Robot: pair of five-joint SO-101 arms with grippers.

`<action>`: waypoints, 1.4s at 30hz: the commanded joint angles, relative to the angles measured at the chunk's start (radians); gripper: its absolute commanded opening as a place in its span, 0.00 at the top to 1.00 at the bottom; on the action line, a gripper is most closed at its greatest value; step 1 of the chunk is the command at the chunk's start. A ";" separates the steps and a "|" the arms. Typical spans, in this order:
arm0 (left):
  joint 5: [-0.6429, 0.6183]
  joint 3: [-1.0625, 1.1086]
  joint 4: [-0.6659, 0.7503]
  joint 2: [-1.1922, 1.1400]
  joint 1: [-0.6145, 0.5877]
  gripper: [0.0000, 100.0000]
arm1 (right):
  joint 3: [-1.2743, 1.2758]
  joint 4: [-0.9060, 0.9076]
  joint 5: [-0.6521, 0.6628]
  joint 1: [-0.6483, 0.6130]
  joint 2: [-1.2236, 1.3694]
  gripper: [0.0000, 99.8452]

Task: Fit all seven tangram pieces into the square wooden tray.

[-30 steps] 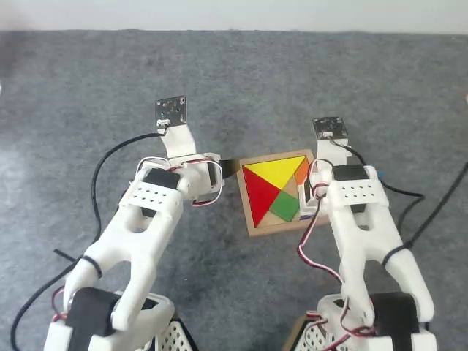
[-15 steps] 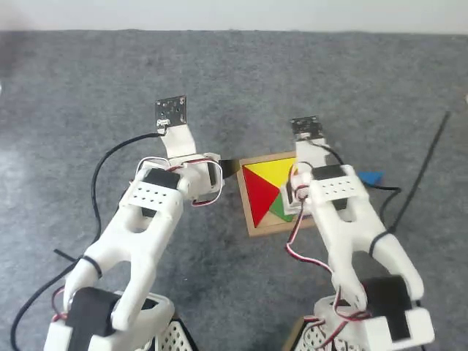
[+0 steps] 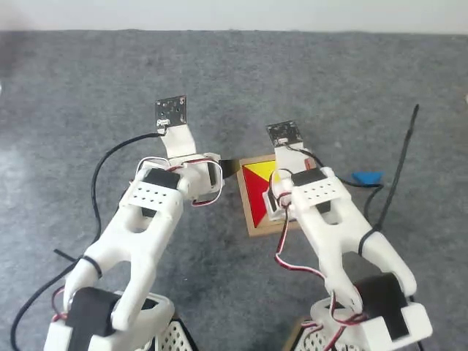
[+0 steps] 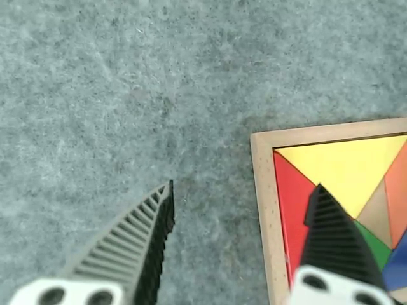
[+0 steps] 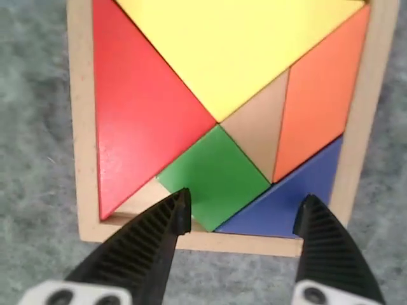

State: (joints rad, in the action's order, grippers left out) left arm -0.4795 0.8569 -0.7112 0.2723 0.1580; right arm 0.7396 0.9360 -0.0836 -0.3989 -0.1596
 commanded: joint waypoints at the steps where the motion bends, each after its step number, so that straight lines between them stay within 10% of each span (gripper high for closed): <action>1: 0.011 -0.007 0.017 0.043 0.008 0.68 | -0.133 0.096 -0.002 0.064 -0.079 0.72; 12: 0.012 -0.007 0.020 0.040 -0.002 0.68 | -0.617 0.332 0.697 0.621 0.154 0.72; 18: 0.014 -0.007 0.021 0.037 -0.020 0.68 | -0.760 0.432 1.128 0.565 0.392 0.72; 31: 0.072 -0.022 0.017 0.037 -0.037 0.68 | -0.761 0.390 1.636 0.572 0.467 0.63; 42: 0.072 -0.015 0.018 0.037 -0.038 0.68 | -0.761 0.328 1.820 0.584 0.579 0.70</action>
State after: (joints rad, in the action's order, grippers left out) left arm -0.4150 0.8569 -0.7112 0.2723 0.1212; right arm 0.0307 1.2950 1.7054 0.1688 0.4189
